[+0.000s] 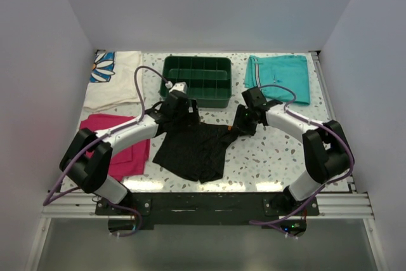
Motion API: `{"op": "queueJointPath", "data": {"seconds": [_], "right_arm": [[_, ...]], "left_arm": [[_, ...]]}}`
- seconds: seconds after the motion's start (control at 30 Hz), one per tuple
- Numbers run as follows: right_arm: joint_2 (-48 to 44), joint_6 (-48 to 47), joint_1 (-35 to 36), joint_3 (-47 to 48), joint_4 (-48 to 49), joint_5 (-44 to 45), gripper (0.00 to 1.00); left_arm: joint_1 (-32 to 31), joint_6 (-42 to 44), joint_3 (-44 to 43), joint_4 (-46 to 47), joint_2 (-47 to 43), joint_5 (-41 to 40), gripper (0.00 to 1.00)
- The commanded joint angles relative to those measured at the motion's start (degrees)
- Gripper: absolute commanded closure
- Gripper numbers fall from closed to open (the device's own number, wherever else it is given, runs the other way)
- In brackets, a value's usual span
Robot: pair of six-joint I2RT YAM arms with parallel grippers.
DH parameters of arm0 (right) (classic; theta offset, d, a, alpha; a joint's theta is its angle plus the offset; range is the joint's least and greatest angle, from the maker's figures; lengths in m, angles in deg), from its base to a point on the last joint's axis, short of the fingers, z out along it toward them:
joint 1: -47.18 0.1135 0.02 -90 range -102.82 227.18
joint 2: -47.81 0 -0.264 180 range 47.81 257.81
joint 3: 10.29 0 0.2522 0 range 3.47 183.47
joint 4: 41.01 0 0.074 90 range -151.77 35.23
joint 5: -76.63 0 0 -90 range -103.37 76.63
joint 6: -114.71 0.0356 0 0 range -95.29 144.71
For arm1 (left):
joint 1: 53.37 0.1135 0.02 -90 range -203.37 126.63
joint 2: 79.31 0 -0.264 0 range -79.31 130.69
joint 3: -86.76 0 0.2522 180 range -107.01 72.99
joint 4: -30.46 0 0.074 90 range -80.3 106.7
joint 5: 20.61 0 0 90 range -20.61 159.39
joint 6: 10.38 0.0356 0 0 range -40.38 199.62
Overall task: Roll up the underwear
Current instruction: Flatten out the underwear at the center of the board.
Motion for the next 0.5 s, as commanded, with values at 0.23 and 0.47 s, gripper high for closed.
{"op": "queueJointPath", "data": {"seconds": [0.23, 0.47], "right_arm": [[1.4, -0.7, -0.1, -0.35, 0.83, 2.35, 0.83], [0.79, -6.67, -0.63, 2.72, -3.21, 7.0, 1.0]], "left_arm": [[3.13, 1.94, 3.1, 5.68, 2.69, 1.74, 0.09], [4.19, 2.64, 4.6, 7.62, 4.63, 2.97, 0.09]]}}
